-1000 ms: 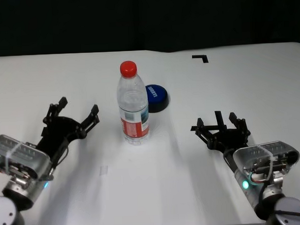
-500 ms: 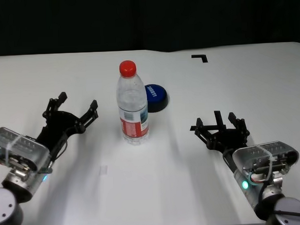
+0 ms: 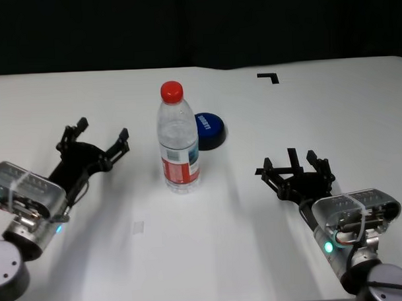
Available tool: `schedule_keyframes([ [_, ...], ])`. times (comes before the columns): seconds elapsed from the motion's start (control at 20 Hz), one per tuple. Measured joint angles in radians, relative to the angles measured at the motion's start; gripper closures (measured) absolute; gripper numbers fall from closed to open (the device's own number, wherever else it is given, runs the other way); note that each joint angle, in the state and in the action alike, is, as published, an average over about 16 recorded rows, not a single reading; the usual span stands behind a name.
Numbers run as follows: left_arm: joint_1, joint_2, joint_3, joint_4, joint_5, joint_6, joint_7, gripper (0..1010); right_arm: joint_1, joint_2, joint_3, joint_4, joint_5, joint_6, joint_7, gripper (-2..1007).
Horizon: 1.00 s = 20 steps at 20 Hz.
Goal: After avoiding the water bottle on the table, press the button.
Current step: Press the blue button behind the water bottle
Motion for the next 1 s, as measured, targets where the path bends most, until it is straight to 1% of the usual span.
schedule_keyframes([
  [1.0, -0.132, -0.010, 0.027, 0.149, 0.018, -0.032, -0.009, 7, 0.000, 0.000, 0.000, 0.000, 0.000, 0.000, 0.000, 2],
])
